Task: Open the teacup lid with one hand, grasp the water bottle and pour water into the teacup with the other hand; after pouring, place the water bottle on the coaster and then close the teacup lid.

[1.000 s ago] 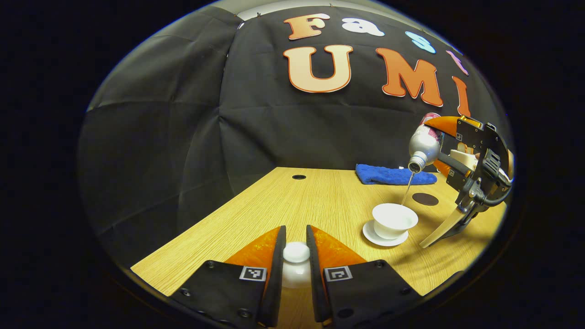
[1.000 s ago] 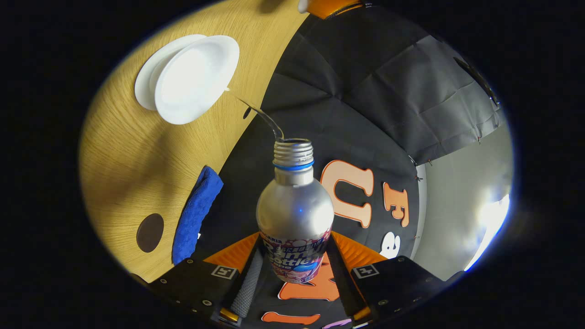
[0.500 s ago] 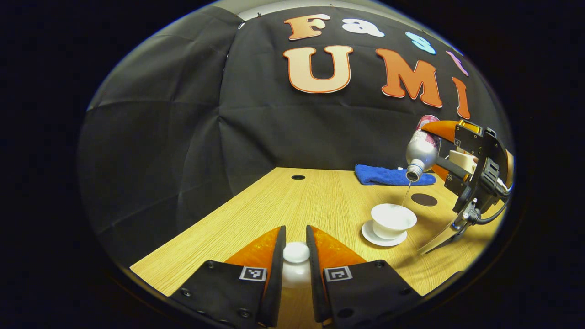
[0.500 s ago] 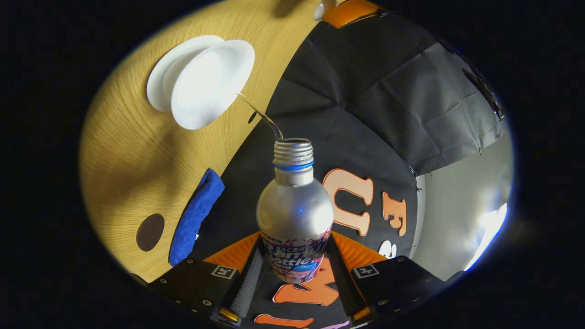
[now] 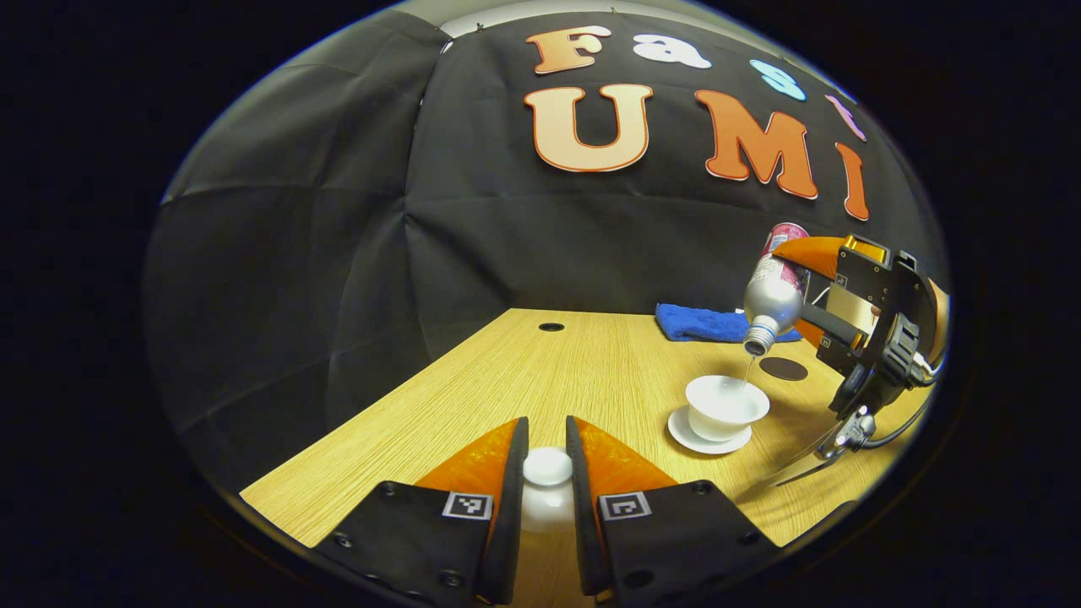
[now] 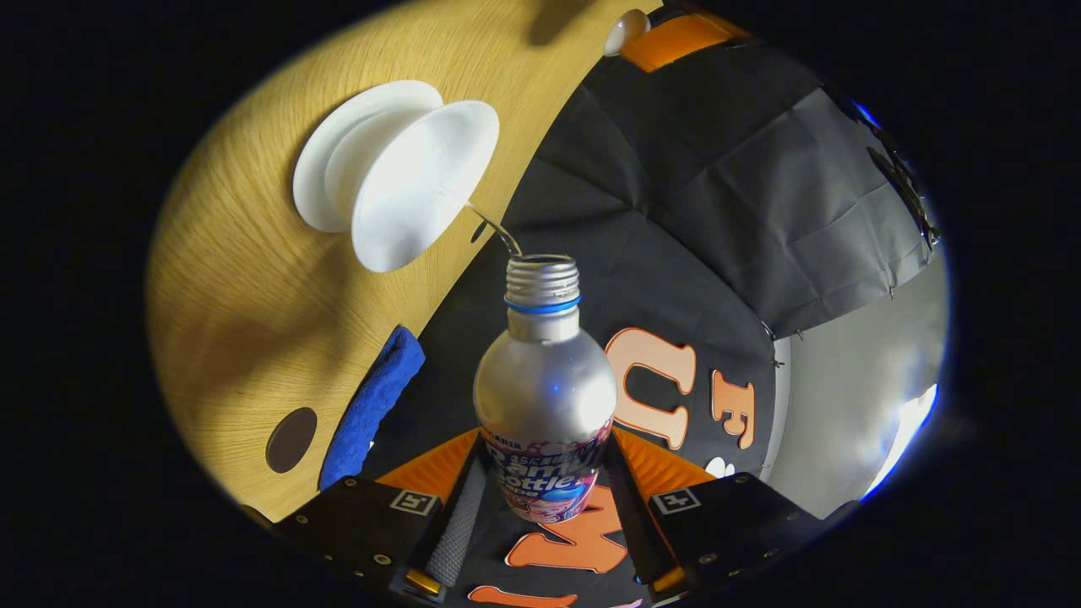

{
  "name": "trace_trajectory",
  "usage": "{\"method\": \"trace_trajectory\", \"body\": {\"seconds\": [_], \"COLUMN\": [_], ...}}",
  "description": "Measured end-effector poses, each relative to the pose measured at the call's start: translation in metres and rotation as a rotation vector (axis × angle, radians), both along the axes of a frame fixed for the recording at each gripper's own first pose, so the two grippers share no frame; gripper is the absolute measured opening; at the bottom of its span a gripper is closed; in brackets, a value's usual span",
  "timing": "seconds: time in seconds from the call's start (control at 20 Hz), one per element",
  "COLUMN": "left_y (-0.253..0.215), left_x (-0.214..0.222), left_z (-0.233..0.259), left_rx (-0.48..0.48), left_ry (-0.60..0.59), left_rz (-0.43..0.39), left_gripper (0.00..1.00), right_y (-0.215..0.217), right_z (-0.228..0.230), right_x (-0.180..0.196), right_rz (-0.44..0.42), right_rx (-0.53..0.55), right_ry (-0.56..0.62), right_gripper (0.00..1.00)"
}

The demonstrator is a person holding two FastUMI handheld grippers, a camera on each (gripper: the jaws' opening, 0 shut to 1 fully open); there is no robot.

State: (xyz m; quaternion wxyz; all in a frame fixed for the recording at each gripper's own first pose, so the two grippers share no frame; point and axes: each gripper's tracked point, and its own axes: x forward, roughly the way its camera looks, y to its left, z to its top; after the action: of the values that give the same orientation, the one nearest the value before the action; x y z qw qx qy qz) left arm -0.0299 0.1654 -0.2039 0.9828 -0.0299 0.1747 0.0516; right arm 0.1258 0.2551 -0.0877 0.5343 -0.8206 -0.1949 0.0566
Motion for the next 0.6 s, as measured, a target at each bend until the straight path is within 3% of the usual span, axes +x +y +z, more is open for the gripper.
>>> {"method": "trace_trajectory", "body": {"seconds": [0.35,0.5,0.55,0.6], "left_y": [-0.004,-0.004,-0.006,-0.005], "left_x": [0.002,0.003,0.003,0.005], "left_z": [0.003,0.007,0.007,0.006], "left_rx": [-0.006,-0.009,-0.014,-0.016], "left_ry": [-0.009,-0.018,-0.024,-0.024], "left_rz": [-0.006,-0.010,-0.014,-0.008], "left_gripper": [0.32,0.32,0.36,0.32], "right_y": [0.005,-0.001,-0.003,-0.004], "right_z": [-0.013,-0.023,-0.027,-0.031], "right_x": [-0.004,-0.002,-0.002,-0.002], "right_rz": [0.010,-0.009,-0.024,-0.035], "right_rx": [0.002,0.059,0.088,0.119], "right_ry": [0.037,0.102,0.121,0.152], "right_gripper": [0.77,0.77,0.77,0.77]}}
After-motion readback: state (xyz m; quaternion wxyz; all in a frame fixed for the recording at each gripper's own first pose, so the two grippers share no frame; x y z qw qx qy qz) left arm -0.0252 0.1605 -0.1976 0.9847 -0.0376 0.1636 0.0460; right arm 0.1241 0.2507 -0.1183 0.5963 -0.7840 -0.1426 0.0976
